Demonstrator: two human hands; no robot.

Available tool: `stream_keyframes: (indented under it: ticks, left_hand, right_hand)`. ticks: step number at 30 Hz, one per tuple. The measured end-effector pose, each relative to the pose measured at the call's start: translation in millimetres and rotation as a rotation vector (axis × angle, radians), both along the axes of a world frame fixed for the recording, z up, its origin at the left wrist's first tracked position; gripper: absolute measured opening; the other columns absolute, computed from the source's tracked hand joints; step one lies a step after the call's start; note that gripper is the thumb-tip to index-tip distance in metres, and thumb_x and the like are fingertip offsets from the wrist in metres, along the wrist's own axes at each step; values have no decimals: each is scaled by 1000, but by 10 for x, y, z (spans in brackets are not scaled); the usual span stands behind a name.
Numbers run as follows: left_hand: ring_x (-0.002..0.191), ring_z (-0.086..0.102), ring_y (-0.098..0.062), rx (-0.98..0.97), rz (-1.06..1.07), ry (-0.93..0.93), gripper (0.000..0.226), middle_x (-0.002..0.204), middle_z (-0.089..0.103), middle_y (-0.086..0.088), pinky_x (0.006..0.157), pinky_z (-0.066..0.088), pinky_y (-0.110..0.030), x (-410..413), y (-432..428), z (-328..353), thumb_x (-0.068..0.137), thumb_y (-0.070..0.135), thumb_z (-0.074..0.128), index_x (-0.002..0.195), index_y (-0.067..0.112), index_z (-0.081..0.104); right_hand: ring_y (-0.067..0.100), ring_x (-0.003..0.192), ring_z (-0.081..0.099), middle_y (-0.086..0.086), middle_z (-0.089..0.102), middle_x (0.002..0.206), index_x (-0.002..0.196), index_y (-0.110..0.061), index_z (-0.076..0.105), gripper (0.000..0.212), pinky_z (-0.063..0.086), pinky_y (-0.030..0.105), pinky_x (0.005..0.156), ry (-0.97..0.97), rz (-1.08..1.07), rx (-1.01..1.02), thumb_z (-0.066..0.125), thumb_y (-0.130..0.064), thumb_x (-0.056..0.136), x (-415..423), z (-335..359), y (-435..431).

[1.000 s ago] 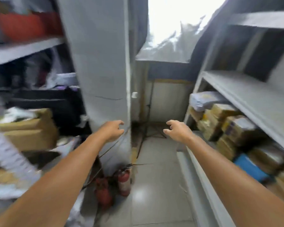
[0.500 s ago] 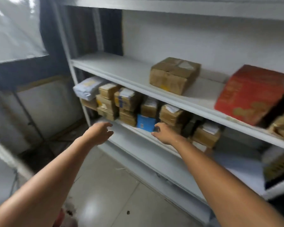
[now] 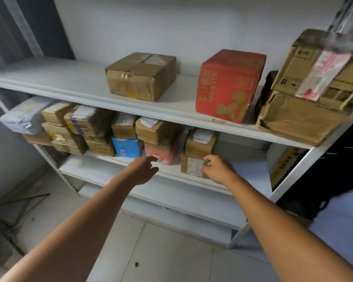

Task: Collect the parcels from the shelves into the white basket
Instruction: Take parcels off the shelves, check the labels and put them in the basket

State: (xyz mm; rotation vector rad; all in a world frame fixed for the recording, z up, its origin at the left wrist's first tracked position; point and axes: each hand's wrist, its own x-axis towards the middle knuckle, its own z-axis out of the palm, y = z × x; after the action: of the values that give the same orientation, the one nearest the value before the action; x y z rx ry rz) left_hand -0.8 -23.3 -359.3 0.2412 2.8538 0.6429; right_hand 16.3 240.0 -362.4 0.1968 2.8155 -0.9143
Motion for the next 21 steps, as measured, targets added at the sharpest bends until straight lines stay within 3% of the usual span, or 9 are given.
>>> stream_keyframes:
  ticks: [5,8,11,13,18,21]
  left_hand:
    - [113,58,-26,66,-73,11,40,127,61,-11,88,39,-24,-482,290,-336,95,27,57,133,17,54]
    - [104,60,-27,144,-66,16,28,118,65,-11,91,47,-33,-789,464,-514,96,24,52,122,17,62]
    - [82,61,-18,200,-77,49,26,103,65,-5,69,49,-27,-1146,673,-652,99,28,44,112,19,64]
    - [74,57,-9,339,-41,-5,26,95,62,-2,61,46,-21,-1368,828,-720,99,33,44,111,18,62]
    - [107,58,-31,739,81,-280,54,117,58,-15,94,51,-45,-1704,1120,-870,93,53,48,133,17,49]
    - [109,56,-32,854,86,-335,54,119,54,-16,91,54,-47,-1748,1202,-930,92,52,51,133,18,47]
  right_hand:
    - [27,104,62,6,66,120,126,-18,58,38,49,30,82,122,-168,-46,58,-37,93,-292,-245,181]
    - [28,114,59,8,62,128,131,-15,54,45,45,29,86,210,-308,-105,56,-39,94,-525,-374,243]
    - [29,125,51,10,52,139,138,-14,48,53,40,30,91,233,-405,-159,53,-44,95,-817,-507,271]
    - [29,127,48,10,48,143,141,-14,44,58,39,31,92,239,-459,-222,51,-48,94,-1019,-594,264]
    - [27,129,45,6,45,145,145,-20,38,66,36,30,89,201,-536,-470,51,-56,91,-1355,-842,246]
    - [23,126,46,0,43,146,149,-27,31,73,38,28,83,188,-542,-571,54,-60,88,-1407,-934,242]
